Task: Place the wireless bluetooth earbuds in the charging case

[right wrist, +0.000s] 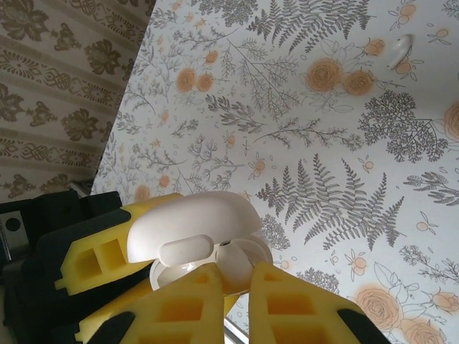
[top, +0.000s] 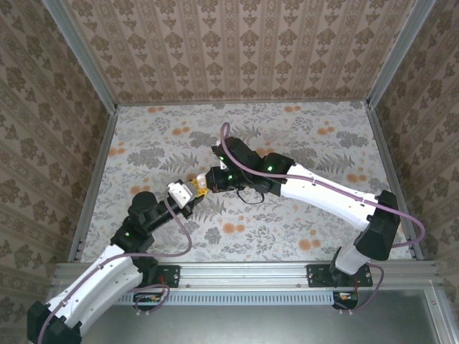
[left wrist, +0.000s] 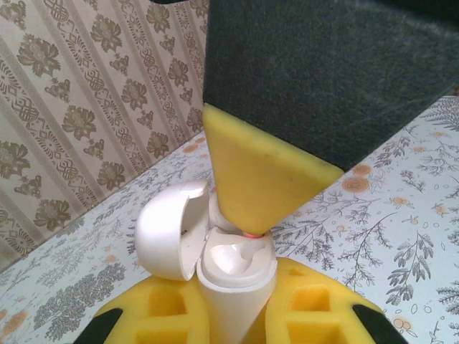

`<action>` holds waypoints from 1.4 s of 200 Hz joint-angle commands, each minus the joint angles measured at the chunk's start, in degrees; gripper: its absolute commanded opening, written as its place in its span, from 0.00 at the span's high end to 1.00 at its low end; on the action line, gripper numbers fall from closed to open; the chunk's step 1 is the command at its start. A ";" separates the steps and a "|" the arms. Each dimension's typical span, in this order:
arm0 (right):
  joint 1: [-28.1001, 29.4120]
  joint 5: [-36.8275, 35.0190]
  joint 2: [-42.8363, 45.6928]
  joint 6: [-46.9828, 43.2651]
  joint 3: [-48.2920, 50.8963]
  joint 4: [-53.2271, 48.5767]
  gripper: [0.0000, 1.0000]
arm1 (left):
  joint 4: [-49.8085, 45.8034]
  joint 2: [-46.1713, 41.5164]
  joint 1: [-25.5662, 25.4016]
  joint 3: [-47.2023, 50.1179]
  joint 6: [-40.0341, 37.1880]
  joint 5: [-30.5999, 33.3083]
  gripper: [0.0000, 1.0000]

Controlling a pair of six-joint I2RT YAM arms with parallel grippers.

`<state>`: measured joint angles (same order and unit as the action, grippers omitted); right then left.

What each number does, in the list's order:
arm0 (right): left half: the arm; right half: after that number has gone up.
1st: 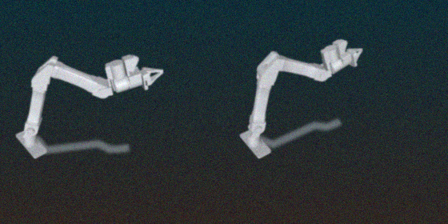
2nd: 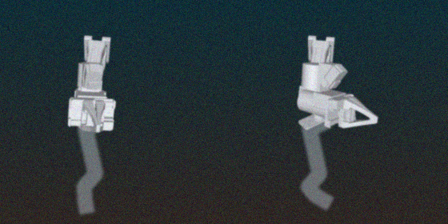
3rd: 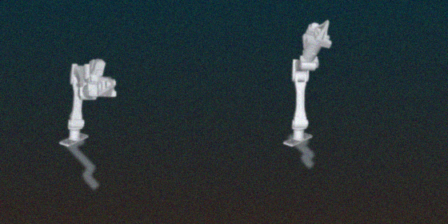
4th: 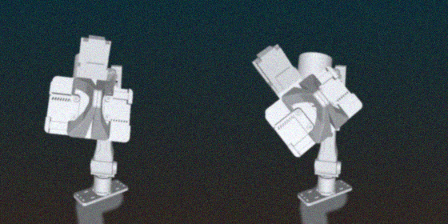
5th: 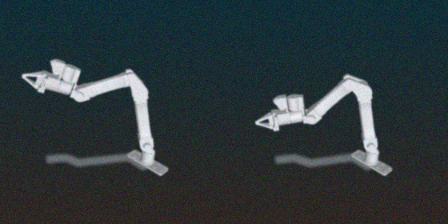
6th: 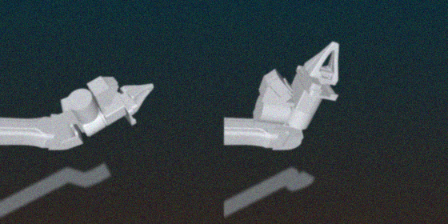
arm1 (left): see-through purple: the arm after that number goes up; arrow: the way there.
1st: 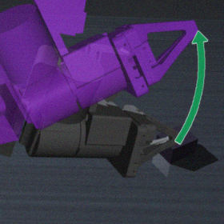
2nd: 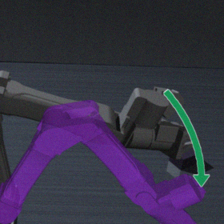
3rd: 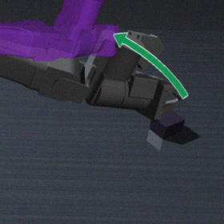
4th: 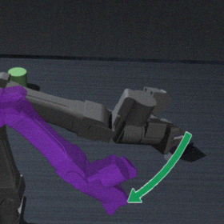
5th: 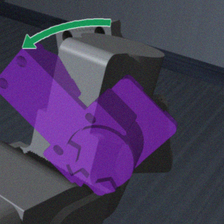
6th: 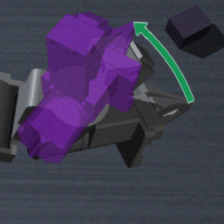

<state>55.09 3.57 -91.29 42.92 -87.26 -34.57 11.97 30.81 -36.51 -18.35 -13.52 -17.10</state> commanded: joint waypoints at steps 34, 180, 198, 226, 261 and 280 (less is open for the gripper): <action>-0.45 -1.33 2.35 0.28 1.15 1.78 0.94 | 2.93 0.68 -1.04 -0.63 1.21 -1.85 1.00; -0.41 -2.01 5.87 0.50 4.57 5.70 0.92 | 3.27 0.83 -1.10 -0.55 1.96 -1.27 1.00; -0.42 -2.12 5.76 1.11 4.64 5.07 0.87 | 3.29 0.84 -1.11 -0.55 2.06 -1.28 1.00; -0.42 -2.34 5.33 1.80 4.28 4.16 0.78 | 3.51 0.84 -1.11 -0.46 2.18 -1.35 1.00; -0.42 -1.95 3.72 1.75 2.85 1.62 0.72 | 3.97 1.10 -1.11 -0.55 2.34 -1.53 1.00; -0.40 -1.62 2.58 1.70 1.86 0.67 0.70 | 4.02 1.04 -1.11 -0.55 2.53 -1.70 1.00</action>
<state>54.89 2.09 -87.00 44.16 -83.22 -31.16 13.45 31.90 -37.21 -18.35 -12.49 -17.74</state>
